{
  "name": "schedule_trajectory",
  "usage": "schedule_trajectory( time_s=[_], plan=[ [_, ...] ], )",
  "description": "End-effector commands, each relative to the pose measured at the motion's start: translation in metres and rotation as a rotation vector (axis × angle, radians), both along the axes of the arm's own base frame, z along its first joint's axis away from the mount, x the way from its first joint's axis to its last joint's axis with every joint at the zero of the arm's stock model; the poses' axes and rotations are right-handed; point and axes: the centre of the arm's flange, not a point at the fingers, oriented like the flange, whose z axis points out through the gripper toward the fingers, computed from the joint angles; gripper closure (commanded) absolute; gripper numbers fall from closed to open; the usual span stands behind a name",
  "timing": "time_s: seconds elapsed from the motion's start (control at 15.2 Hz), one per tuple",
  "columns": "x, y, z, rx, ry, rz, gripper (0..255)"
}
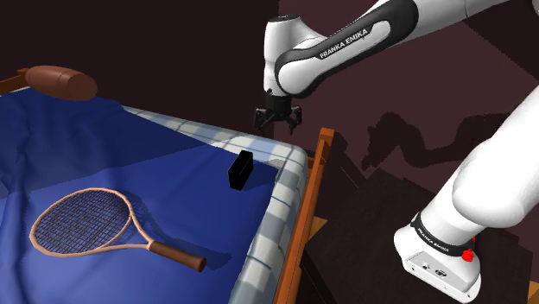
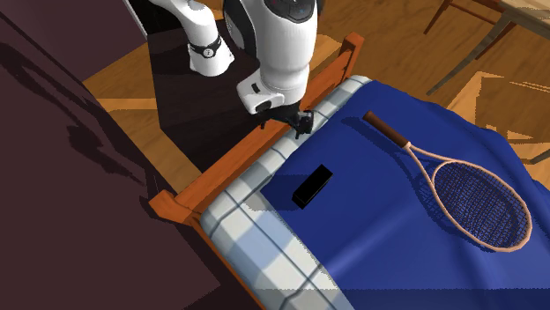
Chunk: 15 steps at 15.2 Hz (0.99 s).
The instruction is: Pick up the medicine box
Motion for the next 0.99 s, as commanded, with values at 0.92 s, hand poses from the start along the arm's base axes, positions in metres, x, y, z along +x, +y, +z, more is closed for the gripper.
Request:
schedule_trajectory(
  time_s=[0.92],
  plan=[
    [0.136,0.051,-0.152,0.026,0.013,-0.285,0]
  ],
)
